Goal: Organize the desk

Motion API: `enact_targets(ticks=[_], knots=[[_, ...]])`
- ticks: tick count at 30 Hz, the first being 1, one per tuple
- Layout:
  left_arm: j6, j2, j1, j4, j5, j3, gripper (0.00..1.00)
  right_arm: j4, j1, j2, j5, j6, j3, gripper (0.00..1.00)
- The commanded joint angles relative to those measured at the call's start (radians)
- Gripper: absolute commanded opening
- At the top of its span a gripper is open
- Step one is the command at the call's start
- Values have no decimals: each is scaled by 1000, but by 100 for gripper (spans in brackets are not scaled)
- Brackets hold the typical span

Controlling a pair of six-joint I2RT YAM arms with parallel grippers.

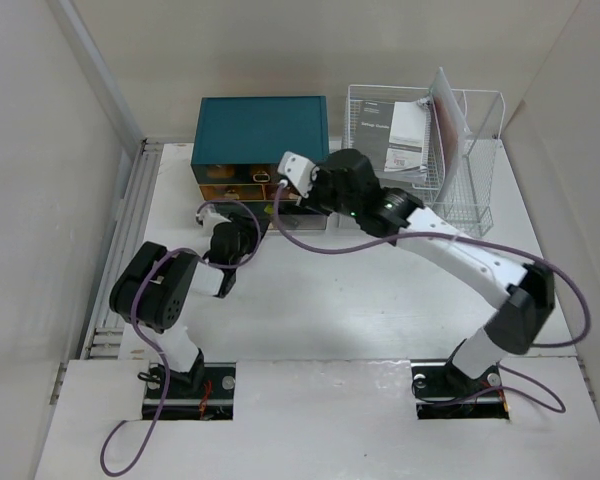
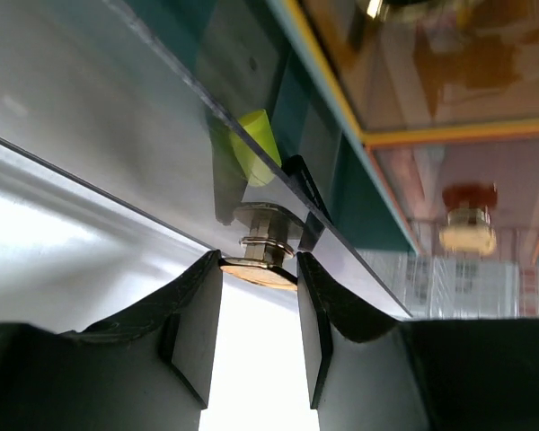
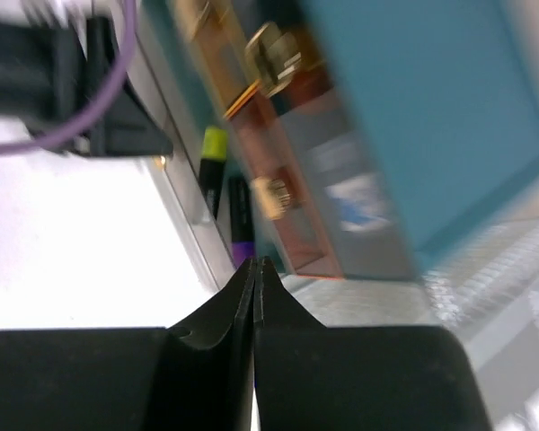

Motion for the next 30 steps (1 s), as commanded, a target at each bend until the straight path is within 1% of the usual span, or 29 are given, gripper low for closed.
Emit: enact_targets(ticks=[1, 4, 9, 13, 14, 18, 19, 21, 22, 23, 24, 25, 26, 27, 28, 29, 30], knots=[[50, 6, -1, -16, 36, 121, 2, 117, -6, -121, -1, 68, -56, 0], [71, 34, 8, -71, 36, 169, 2, 127, -15, -181, -1, 77, -102, 0], [92, 84, 18, -126, 45, 261, 3, 127, -26, -229, -1, 86, -146, 0], [102, 118, 18, -146, 54, 295, 11, 127, -48, -249, -10, 95, -168, 0], [102, 118, 18, -146, 54, 309, 18, 127, -48, -258, -21, 96, -168, 0], [111, 137, 18, -156, 54, 329, 35, 127, -69, -267, -39, 105, -188, 0], [111, 137, 18, -156, 45, 320, 49, 127, -80, -267, -48, 105, -188, 0], [111, 118, 18, -145, 45, 301, 63, 127, -80, -276, -59, 114, -199, 0], [111, 108, 18, -131, 45, 269, 67, 127, -89, -276, -71, 114, -199, 0], [102, 96, 18, -108, 45, 248, 77, 127, -89, -290, -82, 114, -199, 0], [86, 67, 18, -91, 45, 222, 82, 118, -98, -290, -94, 114, -199, 3], [86, 48, 18, -70, 45, 194, 86, 117, -98, -299, -105, 114, -208, 15], [73, 30, 7, -41, 36, 138, 89, 107, -98, -310, -123, 114, -208, 21], [73, 8, 7, -25, 36, 105, 97, 98, -98, -310, -133, 125, -208, 30], [62, -45, -13, -12, 26, 71, 100, 88, -98, -322, -133, 125, -208, 36], [53, -76, -22, 4, 8, 3, 100, 79, -98, -338, -142, 125, -208, 48], [53, -104, -31, 16, 8, -28, 100, 79, -107, -348, -142, 125, -208, 56]])
